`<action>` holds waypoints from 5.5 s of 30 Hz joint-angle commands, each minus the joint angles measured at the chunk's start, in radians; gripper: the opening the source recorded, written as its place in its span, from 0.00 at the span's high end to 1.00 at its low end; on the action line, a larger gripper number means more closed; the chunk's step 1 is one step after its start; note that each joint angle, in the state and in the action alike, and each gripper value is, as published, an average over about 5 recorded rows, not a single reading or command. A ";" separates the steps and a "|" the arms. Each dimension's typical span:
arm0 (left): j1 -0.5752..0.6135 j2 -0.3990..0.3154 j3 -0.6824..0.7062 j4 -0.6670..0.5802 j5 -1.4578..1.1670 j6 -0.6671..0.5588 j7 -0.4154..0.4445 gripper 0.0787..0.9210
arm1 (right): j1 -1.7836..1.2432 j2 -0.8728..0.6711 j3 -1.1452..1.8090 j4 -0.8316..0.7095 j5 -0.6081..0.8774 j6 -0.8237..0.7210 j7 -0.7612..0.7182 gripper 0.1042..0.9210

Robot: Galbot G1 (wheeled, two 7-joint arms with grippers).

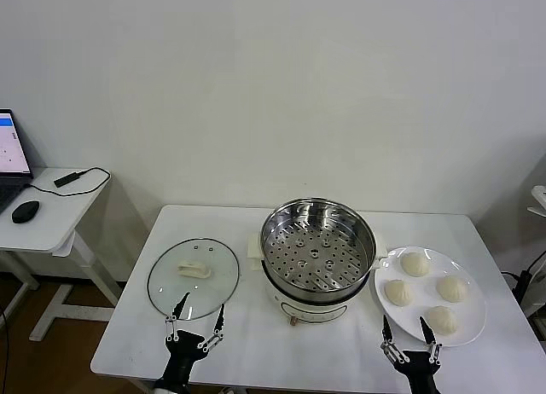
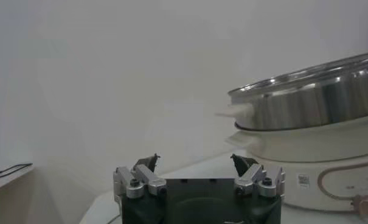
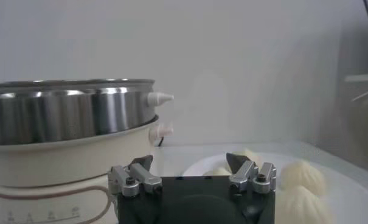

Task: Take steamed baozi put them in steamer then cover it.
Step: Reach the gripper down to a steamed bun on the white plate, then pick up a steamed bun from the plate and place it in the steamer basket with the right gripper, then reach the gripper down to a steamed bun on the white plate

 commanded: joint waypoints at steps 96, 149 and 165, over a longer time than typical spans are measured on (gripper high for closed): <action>0.043 -0.038 -0.013 -0.130 0.051 -0.058 -0.052 0.12 | 1.779 -0.453 -1.094 -0.827 -0.507 -0.085 -1.441 0.31; 0.051 -0.032 -0.010 -0.152 0.048 -0.077 -0.071 0.12 | 1.974 -0.069 -1.381 -0.620 -0.902 0.283 -1.440 0.14; 0.035 -0.022 0.008 -0.144 0.049 -0.078 -0.072 0.12 | 2.298 -0.454 -1.586 -0.621 -0.133 -0.316 -1.614 0.12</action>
